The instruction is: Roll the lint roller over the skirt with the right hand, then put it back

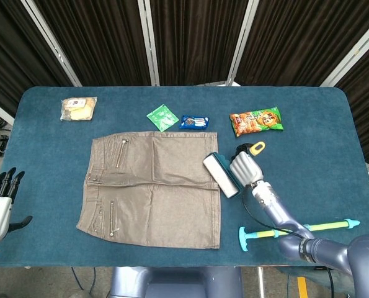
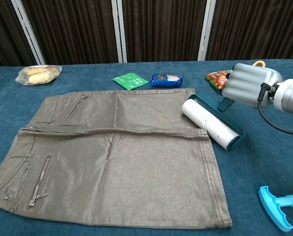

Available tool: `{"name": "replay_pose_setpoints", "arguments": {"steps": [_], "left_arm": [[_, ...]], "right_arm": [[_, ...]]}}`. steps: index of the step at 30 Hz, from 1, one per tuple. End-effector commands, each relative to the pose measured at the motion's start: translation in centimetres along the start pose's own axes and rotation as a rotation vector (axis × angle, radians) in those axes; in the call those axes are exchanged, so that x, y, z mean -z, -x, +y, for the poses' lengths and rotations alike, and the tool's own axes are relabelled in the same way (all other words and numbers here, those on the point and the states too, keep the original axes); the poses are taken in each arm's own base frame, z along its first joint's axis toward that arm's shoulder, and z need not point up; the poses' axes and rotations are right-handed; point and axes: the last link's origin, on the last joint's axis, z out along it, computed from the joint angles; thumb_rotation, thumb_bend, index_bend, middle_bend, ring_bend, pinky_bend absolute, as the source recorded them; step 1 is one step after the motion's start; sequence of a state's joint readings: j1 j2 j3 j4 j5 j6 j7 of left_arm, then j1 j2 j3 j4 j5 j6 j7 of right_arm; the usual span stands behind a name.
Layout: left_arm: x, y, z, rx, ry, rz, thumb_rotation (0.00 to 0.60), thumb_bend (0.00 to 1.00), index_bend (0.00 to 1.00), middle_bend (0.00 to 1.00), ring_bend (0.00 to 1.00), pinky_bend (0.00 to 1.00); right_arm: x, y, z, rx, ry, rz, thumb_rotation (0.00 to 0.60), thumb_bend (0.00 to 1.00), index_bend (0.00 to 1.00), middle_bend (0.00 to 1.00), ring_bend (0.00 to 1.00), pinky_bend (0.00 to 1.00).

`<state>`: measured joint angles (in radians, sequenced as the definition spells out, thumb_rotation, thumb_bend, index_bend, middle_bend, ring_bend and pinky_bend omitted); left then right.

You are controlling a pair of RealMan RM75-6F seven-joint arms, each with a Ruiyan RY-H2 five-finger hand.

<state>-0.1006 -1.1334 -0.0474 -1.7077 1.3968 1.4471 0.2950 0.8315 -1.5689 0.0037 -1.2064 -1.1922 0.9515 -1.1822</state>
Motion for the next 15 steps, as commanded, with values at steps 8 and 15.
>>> {"name": "replay_pose_setpoints", "arguments": {"steps": [8, 15], "left_arm": [[-0.1, 0.0, -0.1, 0.001, -0.002, -0.002, 0.600, 0.00, 0.00, 0.00, 0.00, 0.00], [-0.1, -0.2, -0.3, 0.007, -0.005, 0.002, 0.600, 0.00, 0.00, 0.00, 0.00, 0.00]], "right_arm": [[0.6, -5.1, -3.4, -0.005, -0.095, 0.145, 0.600, 0.95, 0.41, 0.42, 0.30, 0.39], [1.7, -9.0, -6.6, 0.007, -0.189, 0.244, 0.600, 0.95, 0.41, 0.42, 0.30, 0.39]]}}
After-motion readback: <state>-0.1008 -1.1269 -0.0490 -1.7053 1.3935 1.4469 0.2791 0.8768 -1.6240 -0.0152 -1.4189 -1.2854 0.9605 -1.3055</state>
